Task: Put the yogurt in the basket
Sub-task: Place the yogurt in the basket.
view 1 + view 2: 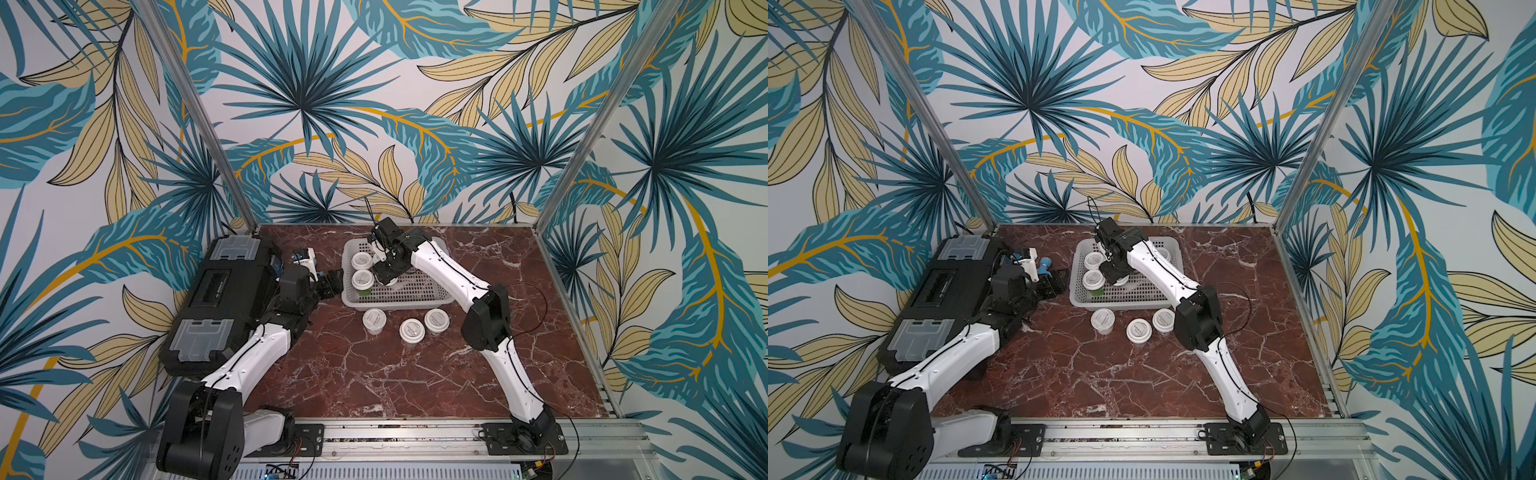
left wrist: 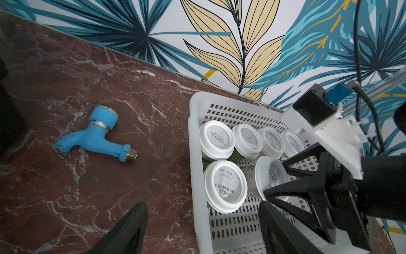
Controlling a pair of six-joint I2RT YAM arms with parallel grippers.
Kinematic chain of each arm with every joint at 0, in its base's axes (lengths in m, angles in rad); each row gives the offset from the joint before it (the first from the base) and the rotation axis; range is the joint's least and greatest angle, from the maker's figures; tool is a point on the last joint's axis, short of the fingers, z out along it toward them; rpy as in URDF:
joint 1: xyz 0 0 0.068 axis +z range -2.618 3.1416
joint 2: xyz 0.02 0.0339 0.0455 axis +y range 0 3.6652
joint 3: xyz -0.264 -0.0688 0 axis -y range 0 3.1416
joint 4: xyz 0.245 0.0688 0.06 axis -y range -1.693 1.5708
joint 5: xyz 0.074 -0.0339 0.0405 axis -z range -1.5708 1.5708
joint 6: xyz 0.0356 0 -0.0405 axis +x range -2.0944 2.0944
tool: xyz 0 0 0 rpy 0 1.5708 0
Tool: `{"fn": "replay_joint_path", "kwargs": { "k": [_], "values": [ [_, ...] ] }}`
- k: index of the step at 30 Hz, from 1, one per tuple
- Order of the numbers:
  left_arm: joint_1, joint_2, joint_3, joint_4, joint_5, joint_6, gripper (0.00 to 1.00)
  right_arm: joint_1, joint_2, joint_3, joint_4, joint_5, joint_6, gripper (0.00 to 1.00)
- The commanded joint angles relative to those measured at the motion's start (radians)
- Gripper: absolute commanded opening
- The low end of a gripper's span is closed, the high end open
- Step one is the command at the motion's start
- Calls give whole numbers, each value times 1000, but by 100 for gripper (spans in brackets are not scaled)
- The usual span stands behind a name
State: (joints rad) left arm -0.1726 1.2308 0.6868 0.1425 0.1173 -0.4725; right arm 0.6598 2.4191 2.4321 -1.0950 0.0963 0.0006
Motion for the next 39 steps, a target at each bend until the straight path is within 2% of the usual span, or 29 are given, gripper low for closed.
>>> {"fn": "replay_joint_path", "kwargs": {
  "k": [1,7,18,24,29,34,39],
  "values": [
    [3,-10,-18,25,8,6,84,-2,34,-21,16,-10,14,68],
    [4,-10,-16,20,5,8,85,-1,35,-21,22,-17,18,74],
    [4,-11,-16,19,5,9,85,-2,19,-51,29,-20,31,76],
    [3,-10,-16,19,7,10,85,-2,-61,-85,33,-12,29,78],
    [4,-7,-15,21,8,10,85,-2,-176,-201,37,10,32,77],
    [4,-5,-14,23,9,8,85,-3,-313,-414,128,-10,50,75],
    [-2,-1,-12,23,10,8,84,-17,-357,-526,168,-24,60,70]
  ]
}}
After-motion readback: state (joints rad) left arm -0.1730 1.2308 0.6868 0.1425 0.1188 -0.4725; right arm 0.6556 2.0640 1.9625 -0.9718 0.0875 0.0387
